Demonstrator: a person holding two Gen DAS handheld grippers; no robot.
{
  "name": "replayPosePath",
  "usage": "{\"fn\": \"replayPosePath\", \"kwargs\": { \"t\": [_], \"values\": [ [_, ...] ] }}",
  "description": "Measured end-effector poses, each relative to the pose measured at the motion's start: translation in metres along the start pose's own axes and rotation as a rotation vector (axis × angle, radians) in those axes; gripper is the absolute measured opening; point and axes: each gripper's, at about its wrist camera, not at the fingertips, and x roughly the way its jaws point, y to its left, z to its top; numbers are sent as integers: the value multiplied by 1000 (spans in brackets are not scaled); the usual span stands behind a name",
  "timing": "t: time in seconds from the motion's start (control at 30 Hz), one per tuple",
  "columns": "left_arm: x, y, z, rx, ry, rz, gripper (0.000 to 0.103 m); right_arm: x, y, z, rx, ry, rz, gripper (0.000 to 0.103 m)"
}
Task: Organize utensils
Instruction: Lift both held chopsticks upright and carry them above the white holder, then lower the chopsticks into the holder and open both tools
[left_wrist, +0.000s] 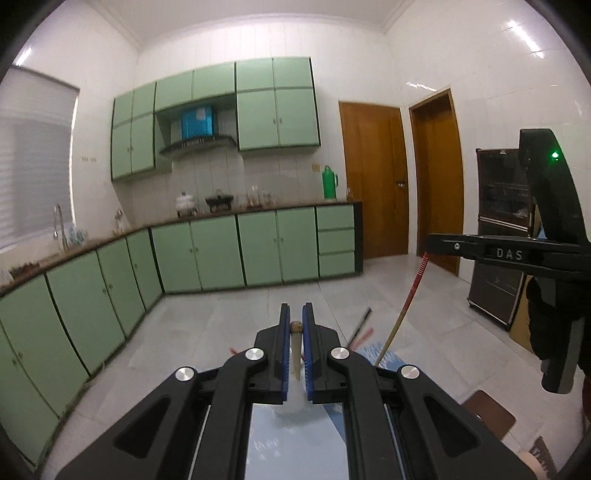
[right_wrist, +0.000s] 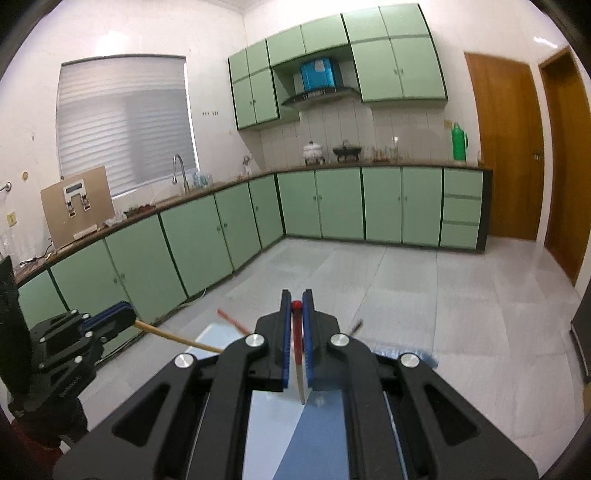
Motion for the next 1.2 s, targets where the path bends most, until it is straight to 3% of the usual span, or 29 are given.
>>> {"fn": "replayPosePath", "kwargs": {
  "t": [0.27,0.5,0.8,1.2],
  "values": [
    [30,16,30,-13,-50,21,6,26,-4,41,-11,-68,-18,5],
    [77,27,40,-50,-39,-17,6,77,-15,50,-7,-51,-40,5],
    [130,29,20,-66,36,-45,6,134,-27,30,23,12,-47,5],
    [176,35,-22,-90,164,-52,7,172,-24,3,33,86,-45,5]
  ]
}}
